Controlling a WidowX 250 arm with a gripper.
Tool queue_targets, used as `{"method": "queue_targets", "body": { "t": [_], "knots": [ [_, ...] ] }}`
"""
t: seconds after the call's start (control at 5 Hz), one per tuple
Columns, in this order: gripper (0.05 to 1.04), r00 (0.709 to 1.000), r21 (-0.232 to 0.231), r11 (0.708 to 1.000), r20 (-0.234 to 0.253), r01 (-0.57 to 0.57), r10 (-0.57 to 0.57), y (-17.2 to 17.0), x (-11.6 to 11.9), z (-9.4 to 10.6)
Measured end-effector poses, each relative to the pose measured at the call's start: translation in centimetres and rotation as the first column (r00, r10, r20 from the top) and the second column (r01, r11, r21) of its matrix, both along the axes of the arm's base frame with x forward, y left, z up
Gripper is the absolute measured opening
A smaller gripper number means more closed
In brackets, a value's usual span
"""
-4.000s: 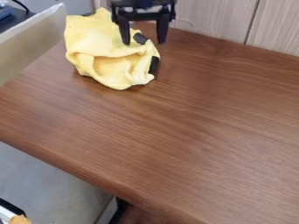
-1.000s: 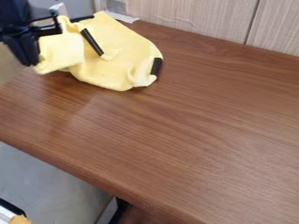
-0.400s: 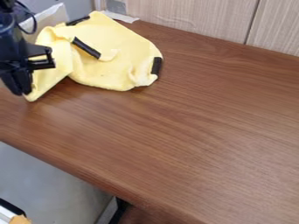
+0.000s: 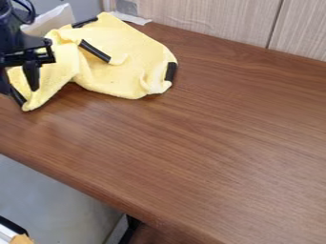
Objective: Unfold the yellow cloth from top to bottom
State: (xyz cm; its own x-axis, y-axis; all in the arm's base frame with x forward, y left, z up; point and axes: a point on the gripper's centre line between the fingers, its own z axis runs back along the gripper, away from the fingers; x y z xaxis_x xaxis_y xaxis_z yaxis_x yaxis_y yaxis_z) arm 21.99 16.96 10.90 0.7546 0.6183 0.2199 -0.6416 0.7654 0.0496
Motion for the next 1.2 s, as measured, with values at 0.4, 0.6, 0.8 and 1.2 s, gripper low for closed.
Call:
{"method": "queue_targets", "body": {
  "t": [0.4, 0.6, 0.8, 1.2],
  "knots": [
    [1.003, 0.996, 0.041, 0.997, 0.053, 0.07, -0.072, -0.6, 1.5, 3.8],
    [0.999, 0.987, 0.051, 0.991, 0.094, 0.126, -0.13, -1.6, 2.6, 6.2],
    [0.999, 0.986, 0.052, 0.99, 0.096, 0.128, -0.133, -1.6, 2.6, 6.3],
    [0.999, 0.986, 0.052, 0.99, 0.095, 0.13, -0.134, -1.6, 2.7, 6.3]
  ]
}}
